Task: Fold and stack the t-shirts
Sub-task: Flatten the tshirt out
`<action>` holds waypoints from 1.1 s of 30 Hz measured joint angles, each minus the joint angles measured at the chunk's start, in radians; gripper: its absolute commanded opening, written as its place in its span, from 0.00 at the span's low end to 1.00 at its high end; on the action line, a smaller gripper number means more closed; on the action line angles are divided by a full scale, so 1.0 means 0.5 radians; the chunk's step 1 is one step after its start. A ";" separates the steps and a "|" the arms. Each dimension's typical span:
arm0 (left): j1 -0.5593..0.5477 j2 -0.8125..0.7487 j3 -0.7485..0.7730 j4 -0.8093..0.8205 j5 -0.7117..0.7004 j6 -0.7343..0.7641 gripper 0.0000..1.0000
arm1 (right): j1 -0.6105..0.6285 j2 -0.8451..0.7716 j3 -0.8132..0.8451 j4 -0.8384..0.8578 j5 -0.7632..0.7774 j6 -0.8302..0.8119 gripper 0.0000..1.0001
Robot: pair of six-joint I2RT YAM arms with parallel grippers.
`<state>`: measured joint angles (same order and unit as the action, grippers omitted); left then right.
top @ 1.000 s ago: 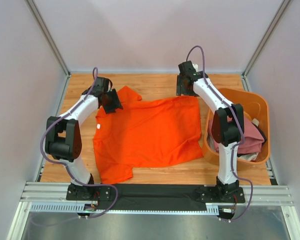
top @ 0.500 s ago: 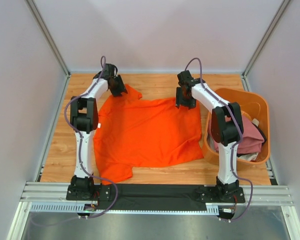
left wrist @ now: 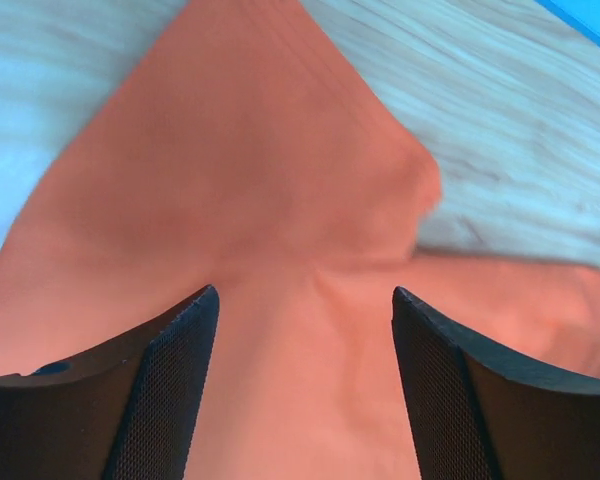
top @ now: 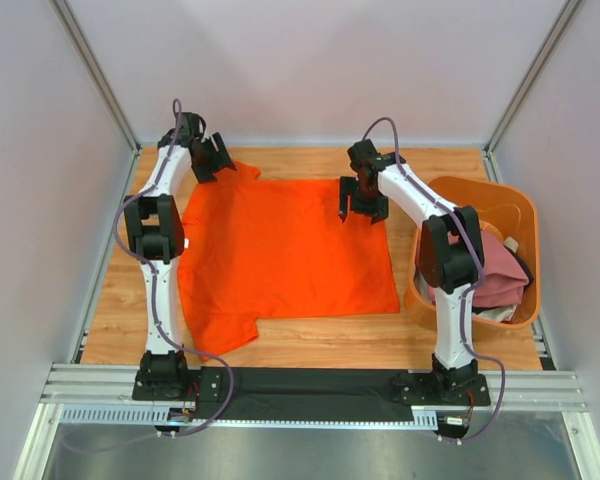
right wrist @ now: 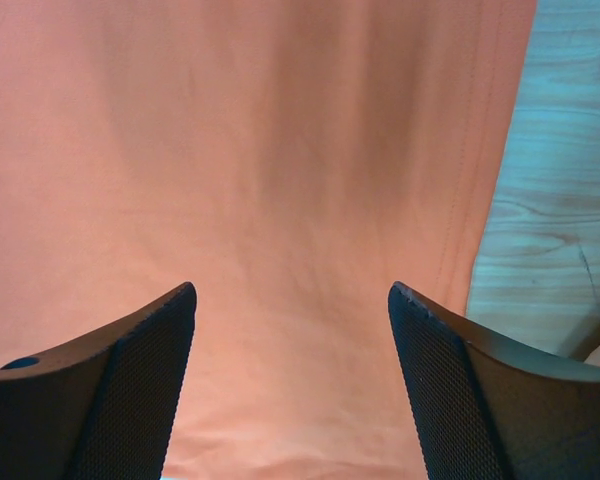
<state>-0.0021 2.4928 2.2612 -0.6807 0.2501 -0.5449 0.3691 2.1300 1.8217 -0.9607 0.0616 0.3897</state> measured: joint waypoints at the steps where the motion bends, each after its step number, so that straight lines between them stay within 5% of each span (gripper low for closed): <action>1: -0.008 -0.079 -0.042 -0.043 -0.020 0.026 0.77 | 0.005 0.000 0.024 -0.028 -0.017 -0.005 0.80; 5: -0.044 -0.552 -0.275 -0.199 -0.163 0.069 0.71 | 0.043 -0.036 -0.038 -0.085 -0.084 -0.026 0.84; 12: -0.192 -1.807 -1.608 -0.174 -0.348 0.047 0.60 | 0.223 -0.260 -0.462 -0.090 -0.301 0.032 0.84; 19: -0.394 -1.982 -2.512 -0.188 -0.392 -0.036 0.62 | 0.255 -0.325 -0.594 -0.043 -0.389 0.076 0.83; 24: -0.370 -1.752 -2.502 -0.185 -0.458 -0.052 0.61 | 0.262 -0.247 -0.607 -0.028 -0.366 0.065 0.82; 33: -0.364 -1.112 -1.844 -0.214 -0.618 0.104 0.63 | 0.262 0.018 -0.372 -0.105 -0.299 0.062 0.83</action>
<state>-0.1841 1.9366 1.3392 -0.7876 -0.0589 -0.4931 0.4999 2.1387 1.6356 -1.0134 -0.0879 0.4206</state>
